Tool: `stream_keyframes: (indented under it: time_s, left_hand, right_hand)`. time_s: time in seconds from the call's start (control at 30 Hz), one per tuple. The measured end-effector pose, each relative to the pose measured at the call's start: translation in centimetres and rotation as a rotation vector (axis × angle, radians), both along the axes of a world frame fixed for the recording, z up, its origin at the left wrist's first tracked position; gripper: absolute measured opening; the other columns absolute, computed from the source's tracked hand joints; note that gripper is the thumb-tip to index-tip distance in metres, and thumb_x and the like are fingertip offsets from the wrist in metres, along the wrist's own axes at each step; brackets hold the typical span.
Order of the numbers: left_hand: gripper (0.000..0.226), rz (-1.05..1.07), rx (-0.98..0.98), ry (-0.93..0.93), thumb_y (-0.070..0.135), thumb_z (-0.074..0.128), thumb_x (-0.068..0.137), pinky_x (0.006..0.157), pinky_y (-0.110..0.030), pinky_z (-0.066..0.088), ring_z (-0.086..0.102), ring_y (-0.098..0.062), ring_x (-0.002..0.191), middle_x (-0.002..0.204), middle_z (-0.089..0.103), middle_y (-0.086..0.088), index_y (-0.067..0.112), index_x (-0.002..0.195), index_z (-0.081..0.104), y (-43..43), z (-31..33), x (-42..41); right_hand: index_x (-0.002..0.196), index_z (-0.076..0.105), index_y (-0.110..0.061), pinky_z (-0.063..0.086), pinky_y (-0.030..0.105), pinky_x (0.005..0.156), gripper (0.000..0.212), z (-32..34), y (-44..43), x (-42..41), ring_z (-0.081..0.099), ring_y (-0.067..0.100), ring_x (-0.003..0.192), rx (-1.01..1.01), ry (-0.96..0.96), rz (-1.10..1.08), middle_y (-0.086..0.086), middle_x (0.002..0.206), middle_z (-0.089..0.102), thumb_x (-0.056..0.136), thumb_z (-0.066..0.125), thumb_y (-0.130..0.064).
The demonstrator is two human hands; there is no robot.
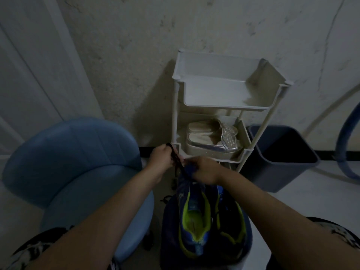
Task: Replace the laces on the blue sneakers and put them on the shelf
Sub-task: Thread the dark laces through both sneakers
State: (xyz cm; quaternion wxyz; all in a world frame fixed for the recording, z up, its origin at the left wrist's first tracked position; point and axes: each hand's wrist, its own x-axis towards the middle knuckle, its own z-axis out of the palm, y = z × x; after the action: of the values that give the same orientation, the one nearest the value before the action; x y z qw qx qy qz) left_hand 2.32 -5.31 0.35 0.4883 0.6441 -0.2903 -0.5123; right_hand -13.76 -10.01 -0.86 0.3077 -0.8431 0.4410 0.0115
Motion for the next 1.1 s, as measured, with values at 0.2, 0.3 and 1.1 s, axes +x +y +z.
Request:
stream_keyframes:
  time_s: [0.2,0.3,1.1]
  left_hand:
    - [0.028,0.185,-0.107,0.087,0.014,0.035,0.101,0.067,-0.037,0.050,0.049,-0.019,0.052,0.057,0.046,-0.002,0.012,0.076,0.050,-0.4,0.5,1.4]
    - [0.027,0.275,-0.164,0.051,0.014,0.035,0.099,0.054,-0.029,0.040,0.037,-0.013,0.047,0.056,0.039,0.002,0.016,0.076,0.048,-0.6,1.1,2.3]
    - [0.047,0.045,-0.206,0.184,0.039,0.045,0.100,0.052,-0.029,0.033,0.035,-0.017,0.049,0.054,0.043,0.000,0.018,0.060,0.057,0.5,7.4,5.0]
  right_hand:
    - [0.127,0.064,-0.021,0.042,0.038,0.106,0.046,-3.1,0.2,0.0,0.048,0.029,0.126,-0.164,0.244,0.115,0.010,0.136,0.052,0.082,0.070,-0.030]
    - [0.135,0.059,-0.020,0.038,0.038,0.110,0.053,-3.8,-0.2,0.0,0.043,0.029,0.132,-0.164,0.263,0.119,0.011,0.141,0.046,0.084,0.070,-0.034]
    - [0.123,0.058,-0.005,0.051,0.034,0.091,0.036,-2.7,0.4,-1.0,0.063,0.028,0.112,-0.141,0.351,-0.233,0.015,0.123,0.064,0.091,0.062,-0.020]
